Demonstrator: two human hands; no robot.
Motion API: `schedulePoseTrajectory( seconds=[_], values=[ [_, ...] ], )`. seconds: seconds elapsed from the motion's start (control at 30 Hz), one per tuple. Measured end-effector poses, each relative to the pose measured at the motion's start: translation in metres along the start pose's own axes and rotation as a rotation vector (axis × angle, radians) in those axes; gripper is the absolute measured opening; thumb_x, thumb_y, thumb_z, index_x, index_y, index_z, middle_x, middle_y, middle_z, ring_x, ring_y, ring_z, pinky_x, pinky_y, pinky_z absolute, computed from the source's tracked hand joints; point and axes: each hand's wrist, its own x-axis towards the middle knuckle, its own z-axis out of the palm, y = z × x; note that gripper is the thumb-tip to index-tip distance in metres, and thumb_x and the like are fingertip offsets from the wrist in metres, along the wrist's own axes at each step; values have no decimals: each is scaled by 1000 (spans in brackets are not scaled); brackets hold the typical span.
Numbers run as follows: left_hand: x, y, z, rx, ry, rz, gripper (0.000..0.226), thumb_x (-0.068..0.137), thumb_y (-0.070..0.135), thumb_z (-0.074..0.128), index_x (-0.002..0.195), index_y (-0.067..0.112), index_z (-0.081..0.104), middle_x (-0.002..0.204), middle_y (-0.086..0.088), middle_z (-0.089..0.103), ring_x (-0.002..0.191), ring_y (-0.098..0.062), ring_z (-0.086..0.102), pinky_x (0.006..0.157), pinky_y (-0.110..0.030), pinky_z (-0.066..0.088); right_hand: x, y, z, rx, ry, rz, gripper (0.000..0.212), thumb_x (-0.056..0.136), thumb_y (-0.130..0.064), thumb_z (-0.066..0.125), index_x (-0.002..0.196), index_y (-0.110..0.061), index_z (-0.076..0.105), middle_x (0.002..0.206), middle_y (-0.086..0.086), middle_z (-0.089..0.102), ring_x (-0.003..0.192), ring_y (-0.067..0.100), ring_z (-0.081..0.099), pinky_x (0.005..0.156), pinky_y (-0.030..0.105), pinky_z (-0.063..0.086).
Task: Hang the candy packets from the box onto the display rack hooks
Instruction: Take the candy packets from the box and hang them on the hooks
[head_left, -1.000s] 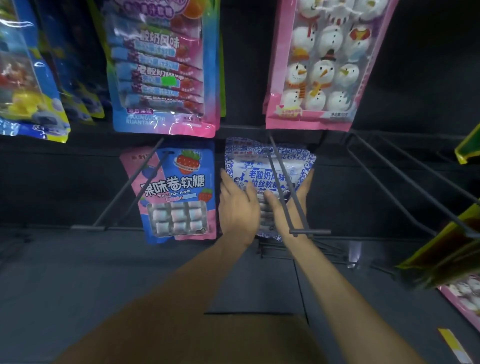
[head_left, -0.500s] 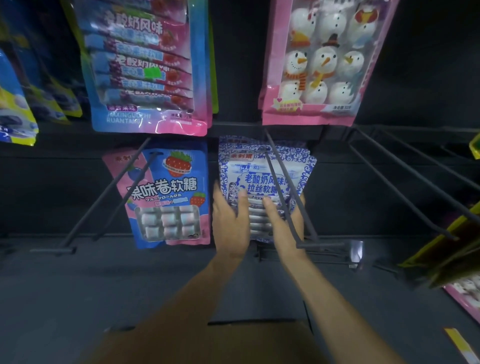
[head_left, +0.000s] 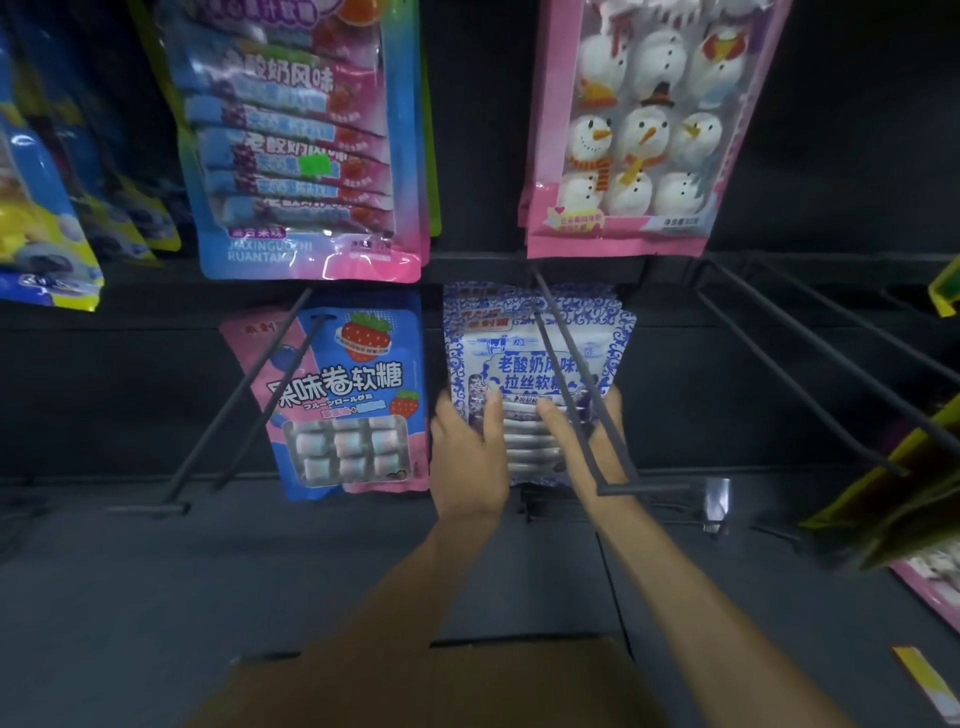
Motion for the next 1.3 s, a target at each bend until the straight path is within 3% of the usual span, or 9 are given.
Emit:
schedulePoseTrajectory(
  seconds=[0.13,0.23,0.3,0.57,0.73,0.87,1.03,1.2,1.3],
  values=[
    [-18,3,-9,135,-55,-89,77,102,60,49,154,5,35,152,-16,49,135,-33,51,103,-44,46,-7,0,-12,-104,-2,23,70,81,-41,72,144,-22,48,125,-3,64,112,17,66,97,40,53],
    [-31,9,-21,186,-154,-166,88,100,59,55,159,2,23,159,-17,43,140,-35,50,105,-45,44,-25,-2,-17,-242,-24,142,98,94,-29,76,168,-29,12,167,5,35,146,26,46,121,41,38],
    [-42,2,-37,182,-241,-179,90,99,64,53,158,2,24,158,-15,45,140,-33,50,108,-43,42,-48,-6,-22,-362,-16,192,100,96,-17,74,170,-19,7,172,10,22,153,26,33,120,31,28],
    [-61,-35,-142,298,-279,-112,86,99,65,52,164,18,22,163,-9,37,147,-31,43,113,-45,39,-126,-27,-4,-518,-128,134,87,97,-24,74,167,-18,22,163,10,37,150,26,39,118,35,33],
    [-31,-48,-179,290,-174,-85,61,97,61,57,138,18,46,136,-9,54,127,-34,56,101,-47,48,-137,-53,50,-540,-278,-12,76,98,-28,70,163,-22,31,164,0,39,152,18,36,120,31,30],
    [1,-47,-194,230,-74,-63,80,95,48,68,159,15,31,145,-13,45,131,-37,53,103,-49,46,-110,-64,101,-404,-270,0,56,92,-20,76,143,-26,52,133,-6,60,134,18,55,109,32,44],
    [44,-45,-202,149,-37,1,94,94,49,65,166,21,11,158,-16,34,137,-39,49,107,-56,46,-68,-55,151,-324,-186,-12,85,77,-33,82,151,-24,42,132,0,65,121,17,64,108,41,52],
    [84,-63,-193,-157,-94,16,90,84,83,56,158,42,27,152,3,51,134,-15,57,114,-53,46,-43,-45,183,-251,-72,26,113,61,-51,88,155,-25,31,137,5,62,125,25,64,108,47,53],
    [93,-65,-186,-253,-109,25,76,93,69,52,159,39,29,151,7,52,137,-13,54,119,-46,40,-41,-48,193,-241,-30,25,107,69,-41,90,155,-22,29,138,6,62,126,26,64,108,48,52]
  ],
)
